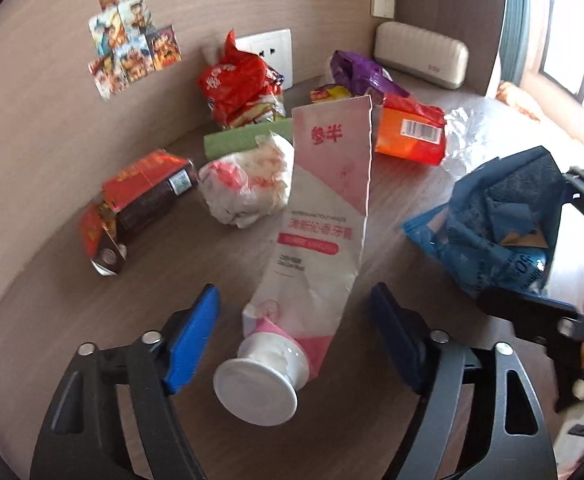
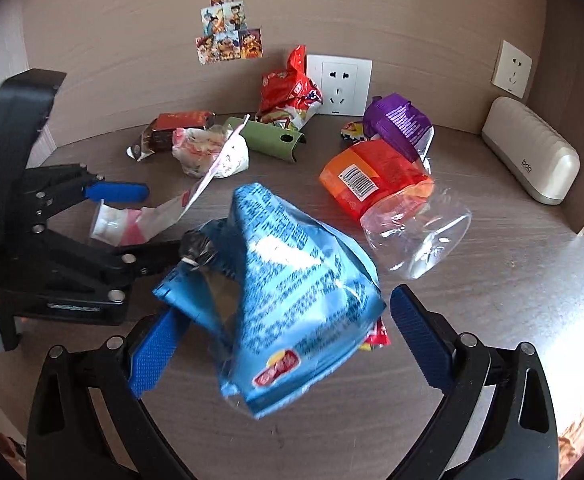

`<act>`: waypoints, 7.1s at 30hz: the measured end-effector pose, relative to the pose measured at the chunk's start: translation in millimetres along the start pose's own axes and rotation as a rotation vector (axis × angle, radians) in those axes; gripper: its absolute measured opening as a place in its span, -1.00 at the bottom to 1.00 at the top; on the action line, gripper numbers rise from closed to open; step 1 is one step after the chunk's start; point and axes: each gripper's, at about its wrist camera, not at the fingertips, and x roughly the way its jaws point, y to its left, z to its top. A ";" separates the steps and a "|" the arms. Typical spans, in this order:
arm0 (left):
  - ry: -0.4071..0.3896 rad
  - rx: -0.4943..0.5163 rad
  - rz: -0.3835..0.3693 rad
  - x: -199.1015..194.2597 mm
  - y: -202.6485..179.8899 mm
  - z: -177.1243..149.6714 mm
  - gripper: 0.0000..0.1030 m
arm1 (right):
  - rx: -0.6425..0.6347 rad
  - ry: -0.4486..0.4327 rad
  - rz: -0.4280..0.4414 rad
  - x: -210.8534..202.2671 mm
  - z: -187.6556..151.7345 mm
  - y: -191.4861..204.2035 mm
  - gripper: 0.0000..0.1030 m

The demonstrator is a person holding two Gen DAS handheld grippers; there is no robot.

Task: Collect trash
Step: 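Grasp the pink-and-white tube with the left tool while the right tool grasps the blue chip bag, then carry the tube and chip bag over the white bin with both tools, then open both tools to drop the tube and chip bag into the bin, then move both open tools back toward the desk, then grasp the plastic bag with the left tool while the right tool grasps the orange-labelled bottle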

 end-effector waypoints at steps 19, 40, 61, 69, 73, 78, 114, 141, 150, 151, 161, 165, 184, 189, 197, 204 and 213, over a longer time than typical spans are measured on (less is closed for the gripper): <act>-0.051 -0.036 -0.069 -19.1 12.9 0.2 -0.65 | 0.021 -0.036 0.094 -10.9 9.5 4.8 0.45; -0.085 0.082 -0.027 -65.8 -32.4 24.0 -0.93 | 0.047 -0.126 0.039 -69.5 3.0 -11.5 0.45; -0.117 0.451 -0.336 -100.9 -284.9 51.9 -0.92 | 0.270 -0.141 -0.294 -231.2 -118.8 -116.8 0.45; -0.035 0.586 -0.427 -76.7 -382.1 27.5 -0.92 | 0.385 -0.062 -0.357 -247.3 -195.8 -157.9 0.45; 0.019 0.641 -0.452 -50.1 -417.6 9.7 -0.92 | 0.429 -0.008 -0.364 -238.6 -235.8 -174.0 0.45; 0.104 0.703 -0.487 -0.6 -456.0 -18.3 -0.92 | 0.484 0.063 -0.362 -215.8 -289.1 -192.4 0.45; 0.488 0.896 -0.536 356.9 -530.1 -245.7 0.89 | 0.482 0.448 -0.249 76.0 -560.8 -239.3 0.92; 0.238 0.788 -0.579 155.0 -508.8 -101.0 0.90 | 0.544 0.281 -0.412 -107.4 -417.4 -227.0 0.92; 0.008 0.622 -0.524 36.7 -462.6 -27.6 0.90 | 0.596 0.059 -0.508 -209.4 -319.9 -213.2 0.92; -0.026 0.584 -0.507 20.7 -449.2 -16.3 0.90 | 0.597 0.036 -0.508 -214.0 -310.2 -211.2 0.92; -0.207 0.379 -0.288 -53.2 -324.1 44.4 0.90 | 0.475 -0.160 -0.387 -214.1 -180.5 -180.8 0.92; -0.235 0.293 -0.200 -65.8 -260.7 60.2 0.90 | 0.361 -0.195 -0.310 -189.8 -122.9 -155.4 0.92; -0.246 0.088 0.049 -63.7 -39.0 68.3 0.90 | 0.093 -0.158 -0.095 -60.6 21.6 -63.8 0.92; -0.199 0.051 0.036 -38.2 -7.4 68.7 0.90 | 0.064 -0.099 -0.095 -26.1 32.8 -67.3 0.92; -0.102 0.094 -0.048 7.9 11.9 70.1 0.89 | -0.018 0.011 -0.113 25.4 43.1 -78.6 0.92; -0.038 0.072 -0.136 36.5 24.3 73.3 0.23 | -0.042 0.057 -0.066 50.7 52.7 -80.7 0.92; -0.043 0.088 -0.164 35.3 17.8 72.2 -0.10 | -0.040 0.038 -0.064 45.5 48.3 -69.1 0.58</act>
